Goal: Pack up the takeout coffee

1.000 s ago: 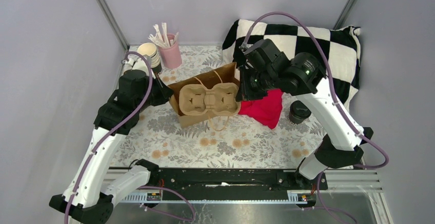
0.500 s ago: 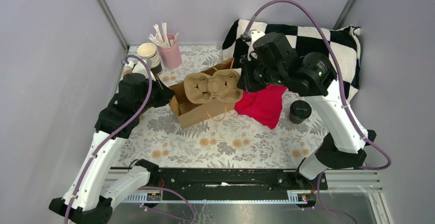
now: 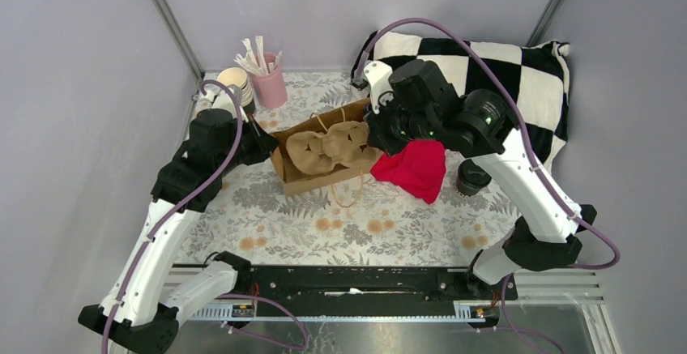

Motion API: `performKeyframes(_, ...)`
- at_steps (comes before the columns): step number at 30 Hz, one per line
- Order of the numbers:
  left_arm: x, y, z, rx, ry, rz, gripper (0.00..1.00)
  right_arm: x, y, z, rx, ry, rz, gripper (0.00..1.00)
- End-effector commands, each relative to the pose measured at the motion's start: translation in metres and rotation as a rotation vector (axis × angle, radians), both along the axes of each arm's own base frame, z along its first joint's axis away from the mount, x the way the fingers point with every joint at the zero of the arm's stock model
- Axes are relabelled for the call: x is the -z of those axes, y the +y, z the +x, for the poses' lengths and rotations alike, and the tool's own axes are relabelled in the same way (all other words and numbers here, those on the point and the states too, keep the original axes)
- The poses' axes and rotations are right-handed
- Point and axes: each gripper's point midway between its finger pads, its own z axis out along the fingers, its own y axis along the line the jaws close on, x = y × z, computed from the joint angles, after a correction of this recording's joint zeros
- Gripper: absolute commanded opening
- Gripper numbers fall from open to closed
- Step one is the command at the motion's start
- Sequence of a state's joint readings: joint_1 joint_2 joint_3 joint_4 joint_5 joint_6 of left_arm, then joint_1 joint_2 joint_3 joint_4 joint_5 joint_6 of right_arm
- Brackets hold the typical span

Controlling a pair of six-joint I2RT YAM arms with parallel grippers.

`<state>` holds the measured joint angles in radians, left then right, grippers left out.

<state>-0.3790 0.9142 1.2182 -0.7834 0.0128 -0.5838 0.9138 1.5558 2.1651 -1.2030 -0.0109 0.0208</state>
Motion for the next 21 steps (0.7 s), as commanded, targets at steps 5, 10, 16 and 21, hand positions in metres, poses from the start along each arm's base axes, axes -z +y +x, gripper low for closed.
performKeyframes(5, -0.022, -0.01, 0.001, 0.038, -0.057, -0.043, 0.0, -0.039, -0.011, 0.03, 0.055, -0.23, -0.021, 0.0)
performKeyframes(10, -0.008, -0.009, 0.002, 0.034, -0.037, -0.023, 0.0, -0.031, -0.006, 0.037, 0.008, -0.286, -0.057, 0.0)
performKeyframes(16, -0.009, -0.013, 0.001, 0.065, -0.039, -0.018, 0.0, -0.012, 0.01, 0.035, -0.161, -0.392, -0.188, 0.0)
performKeyframes(21, -0.008, -0.018, 0.0, 0.113, -0.035, -0.007, 0.0, -0.017, 0.032, 0.034, -0.275, -0.52, -0.298, 0.0)
